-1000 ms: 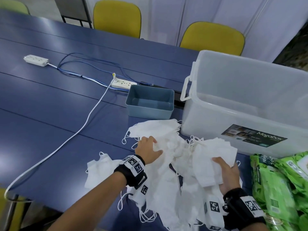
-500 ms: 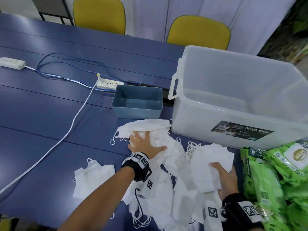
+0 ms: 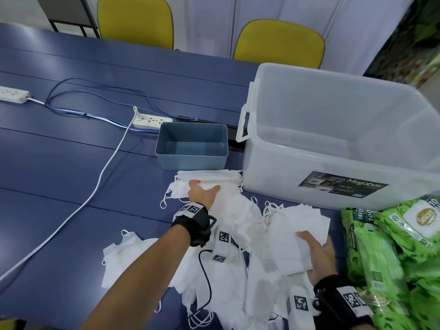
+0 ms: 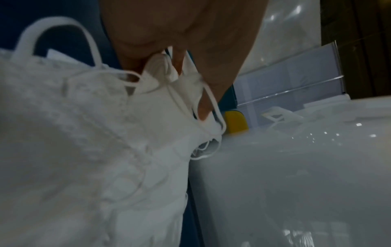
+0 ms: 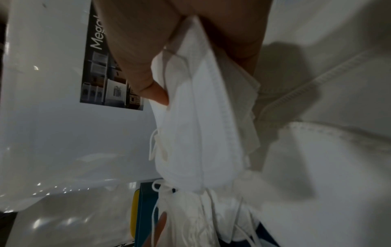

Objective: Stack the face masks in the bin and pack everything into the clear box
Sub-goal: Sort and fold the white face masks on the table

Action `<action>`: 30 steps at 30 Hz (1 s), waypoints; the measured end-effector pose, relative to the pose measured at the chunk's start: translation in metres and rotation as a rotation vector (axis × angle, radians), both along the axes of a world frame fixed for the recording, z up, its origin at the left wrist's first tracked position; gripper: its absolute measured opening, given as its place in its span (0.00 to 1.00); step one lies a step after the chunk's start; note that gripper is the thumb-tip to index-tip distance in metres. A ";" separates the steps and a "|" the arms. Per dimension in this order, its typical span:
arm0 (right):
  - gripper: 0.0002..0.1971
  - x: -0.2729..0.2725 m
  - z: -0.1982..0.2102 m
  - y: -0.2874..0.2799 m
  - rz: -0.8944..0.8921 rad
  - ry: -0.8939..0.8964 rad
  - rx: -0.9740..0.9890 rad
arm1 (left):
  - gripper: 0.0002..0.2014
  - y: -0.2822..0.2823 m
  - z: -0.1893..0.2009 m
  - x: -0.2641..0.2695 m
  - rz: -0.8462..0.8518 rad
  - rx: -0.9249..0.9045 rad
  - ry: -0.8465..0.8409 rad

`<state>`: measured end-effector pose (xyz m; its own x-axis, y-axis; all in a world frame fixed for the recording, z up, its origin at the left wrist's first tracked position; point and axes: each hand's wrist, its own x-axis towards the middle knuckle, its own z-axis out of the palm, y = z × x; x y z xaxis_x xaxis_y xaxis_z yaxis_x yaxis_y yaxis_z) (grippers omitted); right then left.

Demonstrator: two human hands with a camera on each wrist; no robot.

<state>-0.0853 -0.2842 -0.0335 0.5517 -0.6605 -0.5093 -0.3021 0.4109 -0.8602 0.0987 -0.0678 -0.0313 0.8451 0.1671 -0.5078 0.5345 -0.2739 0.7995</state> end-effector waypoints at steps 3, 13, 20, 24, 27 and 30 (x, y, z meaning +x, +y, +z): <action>0.25 -0.001 0.001 0.001 0.001 -0.008 0.002 | 0.40 -0.008 0.002 -0.002 -0.159 -0.018 0.022; 0.22 -0.008 0.004 -0.001 -0.002 -0.031 0.012 | 0.23 0.000 0.003 -0.021 -0.446 -0.128 -0.096; 0.23 -0.008 0.006 0.001 -0.008 -0.045 0.025 | 0.15 0.030 0.025 -0.033 -0.332 -0.436 -0.061; 0.24 -0.005 0.007 0.008 0.020 -0.054 0.014 | 0.16 0.035 0.049 -0.035 -0.312 -0.559 -0.155; 0.23 -0.003 0.012 0.015 0.076 -0.066 0.018 | 0.23 0.031 0.066 -0.039 -0.284 -0.605 -0.266; 0.32 0.000 0.021 0.024 0.112 -0.117 0.019 | 0.24 0.023 0.079 -0.046 -0.330 -0.573 -0.396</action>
